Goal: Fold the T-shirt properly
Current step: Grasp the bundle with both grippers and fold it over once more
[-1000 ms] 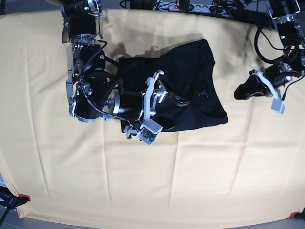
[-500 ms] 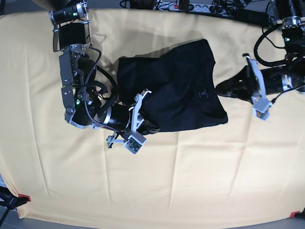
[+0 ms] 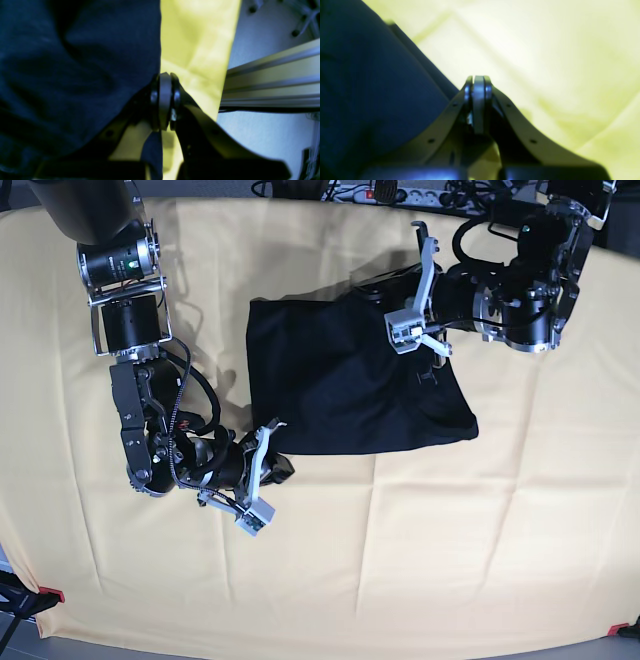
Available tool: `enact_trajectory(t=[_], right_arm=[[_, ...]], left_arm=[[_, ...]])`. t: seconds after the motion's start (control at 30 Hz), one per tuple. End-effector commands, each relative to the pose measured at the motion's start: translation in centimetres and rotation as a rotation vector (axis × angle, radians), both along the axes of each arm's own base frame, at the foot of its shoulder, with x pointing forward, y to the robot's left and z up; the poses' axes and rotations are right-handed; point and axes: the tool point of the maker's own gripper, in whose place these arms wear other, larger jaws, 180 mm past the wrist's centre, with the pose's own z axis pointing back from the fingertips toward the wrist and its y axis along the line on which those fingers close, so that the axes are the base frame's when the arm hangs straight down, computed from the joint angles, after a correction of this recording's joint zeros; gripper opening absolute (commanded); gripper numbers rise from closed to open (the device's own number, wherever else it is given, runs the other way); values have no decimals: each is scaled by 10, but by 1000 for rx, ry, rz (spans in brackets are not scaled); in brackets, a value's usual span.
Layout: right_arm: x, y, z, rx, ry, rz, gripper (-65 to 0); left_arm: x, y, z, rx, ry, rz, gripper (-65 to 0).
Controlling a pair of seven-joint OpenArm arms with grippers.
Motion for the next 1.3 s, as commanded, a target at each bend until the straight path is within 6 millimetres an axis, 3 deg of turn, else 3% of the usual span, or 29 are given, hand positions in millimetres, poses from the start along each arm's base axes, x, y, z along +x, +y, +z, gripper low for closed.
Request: enact_trajectory(t=[0.0,0.2,0.4,0.77,1.07,1.27], right_arm=[[9,1,12,20,-33,5,-650],[-9,-5,-19,-59,37,51,-650],[-15,-11,-18,-63,83,64,-650],[-53,-1,-15,-6,208,149,-650],[-105,-1,3,-1,129,230,-650],[-161,8,1,25,139,262,-650]], left_arm=[[3,-2,5,-12,-36,-9,-650],[11,8,-16,75,-50,27,-650],[27,44,-43,171,-26,92,-650],[90,76,-47,185,-85,220,-650],[157,91,-26,48,-182,368,-650],[201,95,-22,-119,-199,512,-650]])
